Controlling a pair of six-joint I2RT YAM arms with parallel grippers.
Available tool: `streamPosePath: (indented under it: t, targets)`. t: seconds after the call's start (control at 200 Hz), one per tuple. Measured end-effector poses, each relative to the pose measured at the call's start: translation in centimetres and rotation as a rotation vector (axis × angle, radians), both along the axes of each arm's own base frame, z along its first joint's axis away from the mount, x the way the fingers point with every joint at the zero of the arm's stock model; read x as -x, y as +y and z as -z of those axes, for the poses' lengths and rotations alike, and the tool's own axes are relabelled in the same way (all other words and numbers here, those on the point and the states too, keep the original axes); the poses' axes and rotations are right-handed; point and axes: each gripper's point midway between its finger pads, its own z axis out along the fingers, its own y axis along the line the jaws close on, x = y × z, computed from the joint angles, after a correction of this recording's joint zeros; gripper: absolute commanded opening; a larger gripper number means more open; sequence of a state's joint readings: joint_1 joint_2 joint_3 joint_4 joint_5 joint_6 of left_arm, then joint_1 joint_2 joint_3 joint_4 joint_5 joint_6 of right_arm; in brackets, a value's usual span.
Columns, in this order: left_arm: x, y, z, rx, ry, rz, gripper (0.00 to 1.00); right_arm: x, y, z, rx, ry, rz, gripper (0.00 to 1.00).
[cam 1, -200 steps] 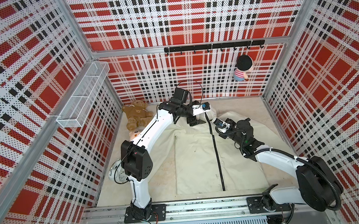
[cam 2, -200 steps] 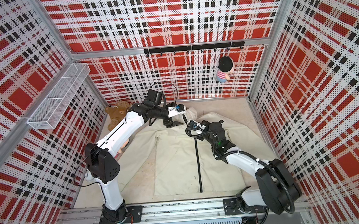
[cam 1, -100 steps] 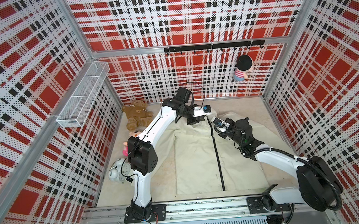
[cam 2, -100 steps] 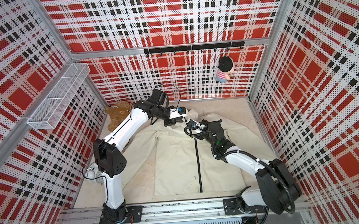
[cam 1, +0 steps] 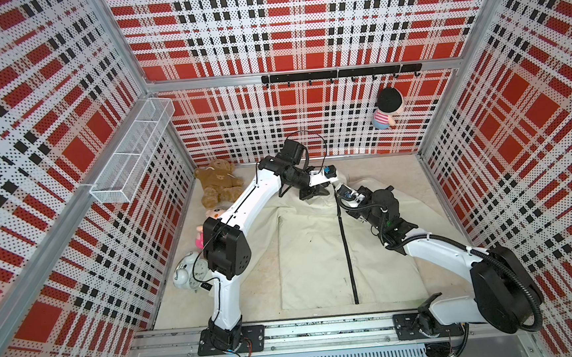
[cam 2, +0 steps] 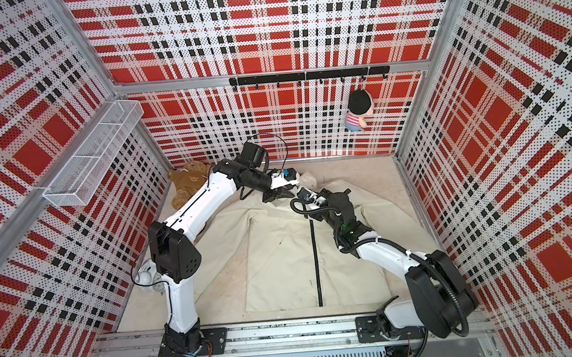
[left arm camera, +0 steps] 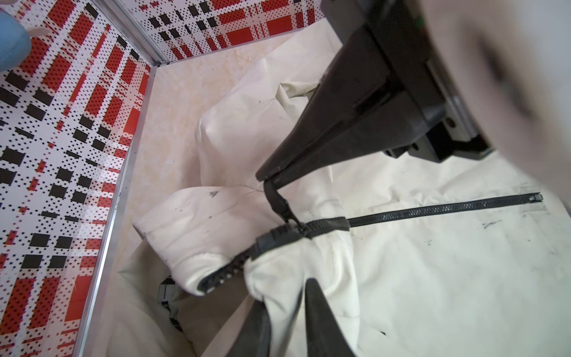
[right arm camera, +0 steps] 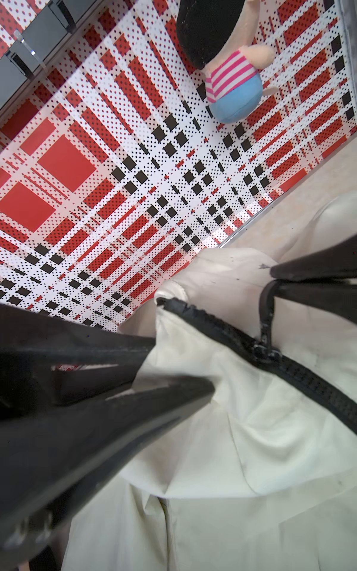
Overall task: Unzip the jacket
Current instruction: Unzip the zipper on the jacket.
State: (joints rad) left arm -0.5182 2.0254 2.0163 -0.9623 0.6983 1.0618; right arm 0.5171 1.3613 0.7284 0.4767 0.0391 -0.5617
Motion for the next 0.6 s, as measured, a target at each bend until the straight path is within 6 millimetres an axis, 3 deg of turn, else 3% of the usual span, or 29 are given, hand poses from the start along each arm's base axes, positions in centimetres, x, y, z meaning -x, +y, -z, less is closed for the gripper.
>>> streamPosePath:
  t: [0.596]
  targets:
    - [1.3, -0.8, -1.2, 0.069, 0.014, 0.052, 0.3, 0.1, 0.4, -1.4, -0.042, -0.05, -0.019, 0.0]
